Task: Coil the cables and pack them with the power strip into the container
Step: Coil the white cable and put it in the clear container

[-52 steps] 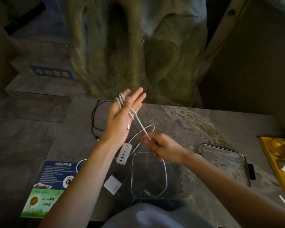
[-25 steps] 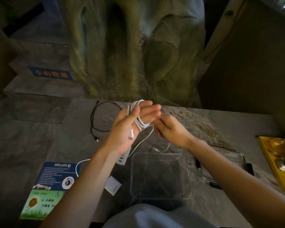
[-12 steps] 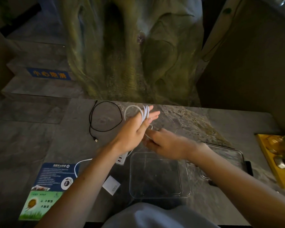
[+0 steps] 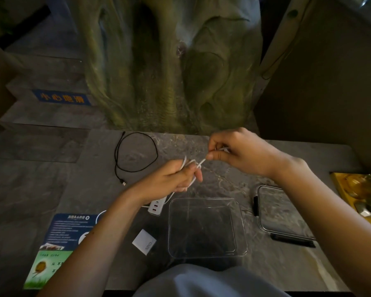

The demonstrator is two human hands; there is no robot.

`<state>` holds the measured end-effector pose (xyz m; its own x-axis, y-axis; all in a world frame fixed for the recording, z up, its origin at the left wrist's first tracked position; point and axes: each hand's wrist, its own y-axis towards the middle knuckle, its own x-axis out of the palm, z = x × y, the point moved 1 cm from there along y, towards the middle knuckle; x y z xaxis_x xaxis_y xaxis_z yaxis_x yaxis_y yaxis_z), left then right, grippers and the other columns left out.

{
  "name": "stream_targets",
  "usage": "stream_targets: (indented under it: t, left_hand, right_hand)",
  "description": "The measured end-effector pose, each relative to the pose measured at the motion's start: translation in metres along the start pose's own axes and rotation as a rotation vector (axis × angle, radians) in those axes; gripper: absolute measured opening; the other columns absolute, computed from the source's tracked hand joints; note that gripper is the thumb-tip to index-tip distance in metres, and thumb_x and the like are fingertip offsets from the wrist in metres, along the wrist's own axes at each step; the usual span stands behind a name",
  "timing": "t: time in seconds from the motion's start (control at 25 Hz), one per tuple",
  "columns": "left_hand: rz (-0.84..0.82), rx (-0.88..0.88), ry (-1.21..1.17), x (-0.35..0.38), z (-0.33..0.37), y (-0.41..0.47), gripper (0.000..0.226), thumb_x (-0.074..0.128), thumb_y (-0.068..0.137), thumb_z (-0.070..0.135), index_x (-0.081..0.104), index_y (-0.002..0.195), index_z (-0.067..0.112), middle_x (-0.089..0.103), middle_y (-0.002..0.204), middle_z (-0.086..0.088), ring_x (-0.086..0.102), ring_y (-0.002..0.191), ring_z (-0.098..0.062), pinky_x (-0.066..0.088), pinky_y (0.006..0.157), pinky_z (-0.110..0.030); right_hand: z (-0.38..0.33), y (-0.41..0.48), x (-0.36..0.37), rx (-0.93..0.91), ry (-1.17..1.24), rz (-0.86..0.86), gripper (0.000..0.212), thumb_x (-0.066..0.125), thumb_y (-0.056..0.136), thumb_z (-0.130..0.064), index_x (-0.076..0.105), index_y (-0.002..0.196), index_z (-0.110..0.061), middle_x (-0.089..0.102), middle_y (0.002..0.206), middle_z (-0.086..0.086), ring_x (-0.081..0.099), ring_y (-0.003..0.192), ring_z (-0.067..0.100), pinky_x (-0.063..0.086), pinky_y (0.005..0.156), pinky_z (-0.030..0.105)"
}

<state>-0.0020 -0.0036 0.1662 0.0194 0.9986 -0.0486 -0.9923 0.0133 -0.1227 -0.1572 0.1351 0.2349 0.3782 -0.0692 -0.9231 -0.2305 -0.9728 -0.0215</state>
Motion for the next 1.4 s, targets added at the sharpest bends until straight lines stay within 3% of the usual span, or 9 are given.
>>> stream_targets:
  t: [0.12,0.32,0.48,0.64,0.8,0.88,1.0,1.12,1.4]
  left_hand:
    - [-0.058,0.019,-0.337,0.002,0.005,-0.003,0.034,0.035,0.100,0.034,0.055,0.080,0.014,0.034,0.049,0.012,0.024,0.044,-0.006,0.022,0.056,-0.034]
    - [-0.235,0.076,-1.069,0.000,0.003,-0.002,0.029,0.042,0.099,0.027,0.056,0.078,0.012,0.031,0.045,0.007,0.026,0.039,-0.008,0.042,0.057,-0.021]
    - [-0.266,0.116,-1.225,0.008,0.001,0.000,0.030,0.039,0.102,0.025,0.055,0.083,0.008,0.033,0.046,0.004,0.029,0.039,-0.009,0.040,0.058,-0.022]
    - [-0.235,0.156,-1.261,0.012,0.003,0.001,0.032,0.036,0.103,0.024,0.055,0.085,0.005,0.036,0.047,0.003,0.031,0.041,-0.010,0.041,0.060,-0.024]
    - [-0.240,0.164,-1.305,0.006,0.006,-0.001,0.033,0.036,0.103,0.023,0.054,0.087,0.001,0.036,0.048,0.000,0.028,0.039,-0.012,0.044,0.063,-0.029]
    - [-0.250,0.160,-1.309,0.006,0.006,-0.002,0.032,0.035,0.103,0.022,0.054,0.088,0.001,0.035,0.047,-0.001,0.025,0.037,-0.011,0.044,0.063,-0.029]
    - [-0.266,0.148,-1.330,0.009,0.006,-0.001,0.031,0.035,0.103,0.021,0.053,0.089,0.001,0.033,0.046,-0.001,0.019,0.037,-0.008,0.042,0.064,-0.029]
    - [-0.255,0.144,-1.307,0.010,0.003,0.000,0.031,0.034,0.103,0.023,0.053,0.087,0.003,0.037,0.048,-0.001,0.030,0.040,-0.011,0.044,0.064,-0.028]
    - [-0.236,0.134,-1.214,0.008,-0.005,0.003,0.033,0.036,0.102,0.028,0.057,0.085,0.008,0.034,0.045,0.005,0.027,0.040,-0.008,0.047,0.065,-0.023]
  right_hand:
    - [0.008,0.004,0.010,-0.086,-0.025,0.154,0.033,0.045,0.093,-0.047,0.065,0.099,-0.022,0.059,0.097,-0.005,0.054,0.092,0.013,0.051,0.078,0.039]
    - [0.003,0.009,0.041,0.004,-0.172,0.378,0.025,0.048,0.097,-0.037,0.068,0.106,-0.025,0.055,0.105,0.000,0.044,0.094,0.018,0.040,0.080,0.034]
    - [-0.010,0.012,0.053,0.096,-0.374,0.432,0.021,0.056,0.094,-0.038,0.071,0.107,-0.033,0.060,0.110,-0.003,0.053,0.107,0.026,0.036,0.103,0.048]
    - [-0.014,0.015,0.062,0.084,0.207,0.363,0.016,0.054,0.097,-0.022,0.069,0.101,-0.018,0.070,0.092,-0.001,0.064,0.082,0.011,0.052,0.074,0.032]
    - [-0.001,0.015,0.067,0.221,0.842,0.390,0.016,0.051,0.099,-0.009,0.066,0.098,-0.002,0.070,0.095,0.020,0.071,0.087,0.026,0.059,0.079,0.040]
    - [-0.004,0.011,0.069,0.235,1.073,0.335,0.017,0.047,0.099,-0.003,0.062,0.097,0.005,0.068,0.098,0.025,0.071,0.089,0.026,0.058,0.079,0.034]
    - [-0.014,0.004,0.069,0.235,1.220,0.265,0.016,0.049,0.097,0.000,0.064,0.102,0.000,0.071,0.097,0.014,0.070,0.090,0.021,0.057,0.082,0.030]
    - [-0.017,-0.001,0.068,0.218,1.334,0.217,0.021,0.054,0.094,-0.002,0.059,0.112,0.007,0.069,0.101,0.020,0.069,0.091,0.025,0.057,0.083,0.033]
    - [-0.017,-0.002,0.072,0.315,1.552,0.229,0.012,0.054,0.092,0.001,0.063,0.098,-0.004,0.072,0.088,0.011,0.071,0.080,0.020,0.059,0.074,0.031]
